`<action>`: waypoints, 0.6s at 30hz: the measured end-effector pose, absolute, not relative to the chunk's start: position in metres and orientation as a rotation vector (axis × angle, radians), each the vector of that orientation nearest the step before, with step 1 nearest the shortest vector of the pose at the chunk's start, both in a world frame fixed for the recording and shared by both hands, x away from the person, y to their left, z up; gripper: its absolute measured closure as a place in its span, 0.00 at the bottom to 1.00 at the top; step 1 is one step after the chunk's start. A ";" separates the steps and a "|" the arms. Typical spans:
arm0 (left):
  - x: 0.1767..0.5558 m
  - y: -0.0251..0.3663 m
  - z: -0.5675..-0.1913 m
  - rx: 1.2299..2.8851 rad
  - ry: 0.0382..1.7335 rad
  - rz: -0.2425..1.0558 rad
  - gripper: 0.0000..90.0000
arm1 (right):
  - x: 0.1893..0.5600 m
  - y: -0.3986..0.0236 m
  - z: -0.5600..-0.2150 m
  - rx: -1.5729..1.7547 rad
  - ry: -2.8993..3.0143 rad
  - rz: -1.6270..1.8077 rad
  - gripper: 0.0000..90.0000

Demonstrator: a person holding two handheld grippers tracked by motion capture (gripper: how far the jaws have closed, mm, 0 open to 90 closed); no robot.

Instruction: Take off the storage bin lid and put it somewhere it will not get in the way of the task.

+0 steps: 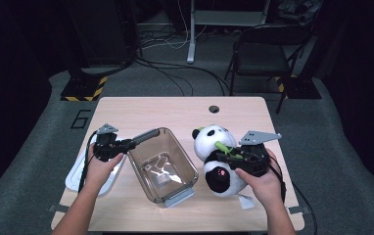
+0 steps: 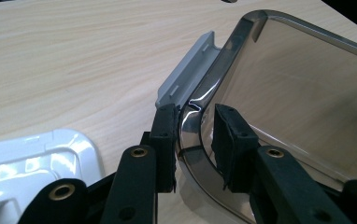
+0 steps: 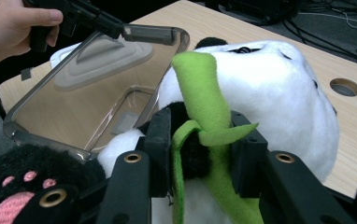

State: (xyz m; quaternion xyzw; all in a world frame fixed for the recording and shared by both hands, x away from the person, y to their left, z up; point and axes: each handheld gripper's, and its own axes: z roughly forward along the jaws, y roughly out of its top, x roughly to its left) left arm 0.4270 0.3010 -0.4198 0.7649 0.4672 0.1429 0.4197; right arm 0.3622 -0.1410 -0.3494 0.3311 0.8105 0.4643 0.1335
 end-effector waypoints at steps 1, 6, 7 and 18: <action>0.424 0.302 -0.420 1.912 1.175 0.351 0.77 | 0.362 -0.141 -0.348 0.951 2.353 1.348 0.72; 0.409 0.304 -0.421 1.896 1.160 0.324 0.76 | 0.359 -0.136 -0.339 0.918 2.351 1.371 0.72; 0.407 0.304 -0.421 1.898 1.156 0.323 0.75 | 0.359 -0.134 -0.337 0.907 2.353 1.375 0.72; 0.403 0.289 -0.423 1.899 1.103 0.295 0.74 | 0.360 -0.112 -0.323 0.796 2.383 1.411 0.72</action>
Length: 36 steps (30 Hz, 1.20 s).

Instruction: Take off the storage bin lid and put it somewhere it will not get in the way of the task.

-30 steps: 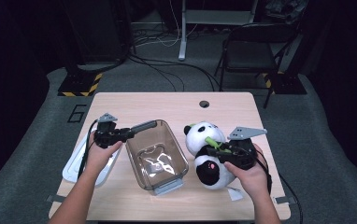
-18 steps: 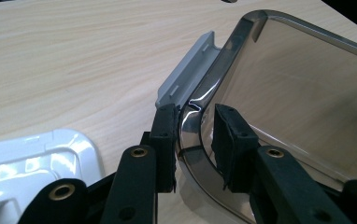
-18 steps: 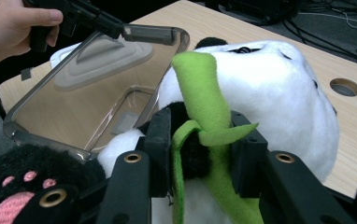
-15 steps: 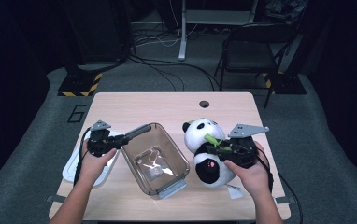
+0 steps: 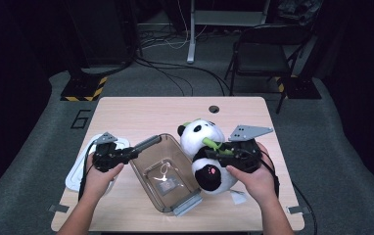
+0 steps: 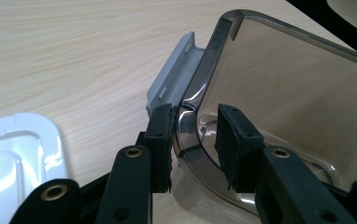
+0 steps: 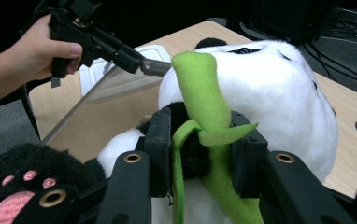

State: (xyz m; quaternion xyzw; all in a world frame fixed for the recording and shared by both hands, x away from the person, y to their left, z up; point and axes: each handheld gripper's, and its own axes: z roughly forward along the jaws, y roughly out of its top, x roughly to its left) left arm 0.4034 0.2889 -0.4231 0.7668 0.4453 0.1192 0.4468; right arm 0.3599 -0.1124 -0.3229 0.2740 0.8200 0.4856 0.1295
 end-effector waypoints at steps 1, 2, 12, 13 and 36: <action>0.404 0.287 -0.423 1.902 1.098 0.294 0.74 | 0.359 -0.111 -0.323 0.801 2.386 1.414 0.72; 0.404 0.285 -0.423 1.903 1.090 0.296 0.74 | 0.360 -0.109 -0.323 0.791 2.389 1.413 0.72; 0.401 0.276 -0.423 1.903 1.048 0.278 0.68 | 0.356 -0.101 -0.313 0.764 2.383 1.407 0.72; 0.400 0.278 -0.421 1.892 1.046 0.291 0.65 | 0.356 -0.100 -0.312 0.751 2.381 1.408 0.72; 0.388 0.315 -0.407 1.788 1.101 0.381 0.55 | 0.360 -0.049 -0.312 0.682 2.438 1.433 0.71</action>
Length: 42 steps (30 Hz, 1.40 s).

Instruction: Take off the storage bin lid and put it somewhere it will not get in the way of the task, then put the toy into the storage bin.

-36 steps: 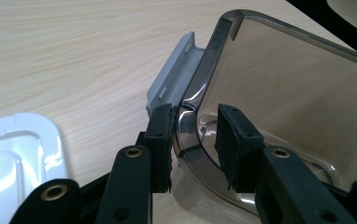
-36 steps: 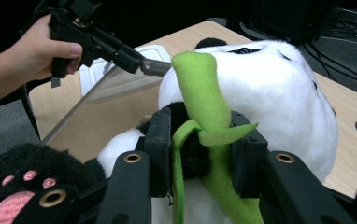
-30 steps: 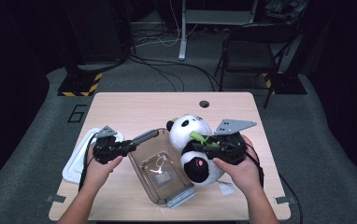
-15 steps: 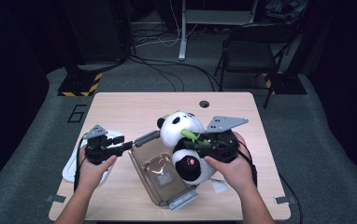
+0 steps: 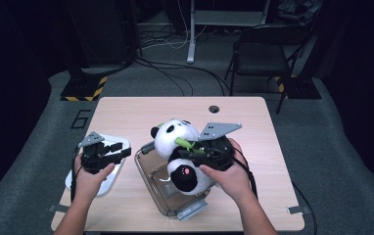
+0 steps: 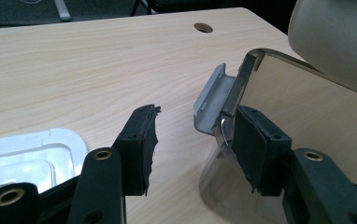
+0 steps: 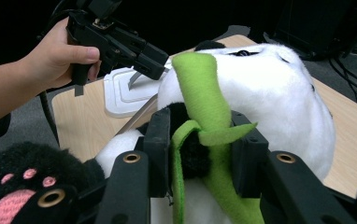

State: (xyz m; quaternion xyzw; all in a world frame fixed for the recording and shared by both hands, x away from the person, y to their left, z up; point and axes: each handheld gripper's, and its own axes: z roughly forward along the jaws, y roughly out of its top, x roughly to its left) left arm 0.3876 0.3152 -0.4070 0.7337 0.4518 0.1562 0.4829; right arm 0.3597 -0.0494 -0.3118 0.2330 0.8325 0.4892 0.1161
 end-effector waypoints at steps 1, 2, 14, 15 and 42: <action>0.388 0.315 -0.407 1.791 1.101 0.381 0.55 | 0.360 -0.049 -0.312 0.681 2.439 1.433 0.72; 0.387 0.315 -0.408 1.795 1.101 0.379 0.55 | 0.360 -0.048 -0.312 0.678 2.440 1.432 0.71; 0.387 0.317 -0.409 1.801 1.106 0.390 0.55 | 0.362 -0.034 -0.315 0.657 2.448 1.456 0.71; 0.387 0.318 -0.409 1.801 1.104 0.391 0.55 | 0.362 -0.033 -0.315 0.649 2.453 1.453 0.71; 0.388 0.318 -0.411 1.801 1.114 0.391 0.54 | 0.365 -0.010 -0.338 0.657 2.492 1.461 0.71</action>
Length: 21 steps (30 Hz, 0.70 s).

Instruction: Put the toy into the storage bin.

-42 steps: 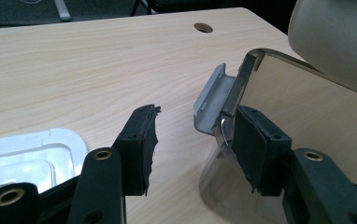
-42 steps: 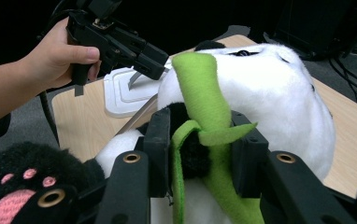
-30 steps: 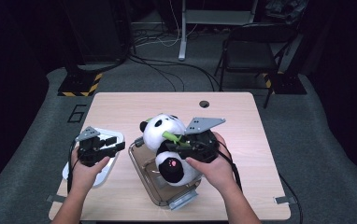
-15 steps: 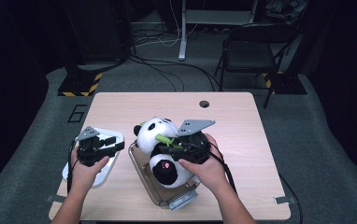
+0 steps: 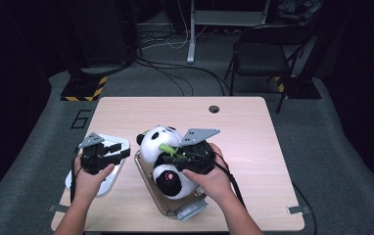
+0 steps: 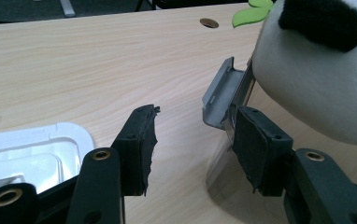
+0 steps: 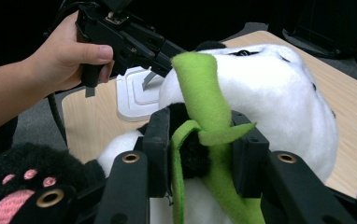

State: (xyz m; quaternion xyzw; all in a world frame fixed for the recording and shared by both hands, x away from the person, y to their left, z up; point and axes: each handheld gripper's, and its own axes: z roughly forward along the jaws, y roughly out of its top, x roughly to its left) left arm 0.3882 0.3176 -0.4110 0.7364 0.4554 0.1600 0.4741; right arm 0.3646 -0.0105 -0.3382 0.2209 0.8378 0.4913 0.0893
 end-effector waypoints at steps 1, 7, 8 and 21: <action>0.388 0.318 -0.411 1.801 1.114 0.391 0.54 | 0.365 -0.010 -0.339 0.651 2.490 1.463 0.71; 0.389 0.317 -0.411 1.803 1.112 0.389 0.54 | 0.362 -0.010 -0.339 0.666 2.486 1.469 0.71; 0.389 0.317 -0.411 1.806 1.108 0.390 0.54 | 0.362 -0.010 -0.338 0.665 2.486 1.471 0.71; 0.388 0.310 -0.409 1.814 1.089 0.390 0.54 | 0.353 -0.004 -0.351 0.674 2.530 1.423 0.70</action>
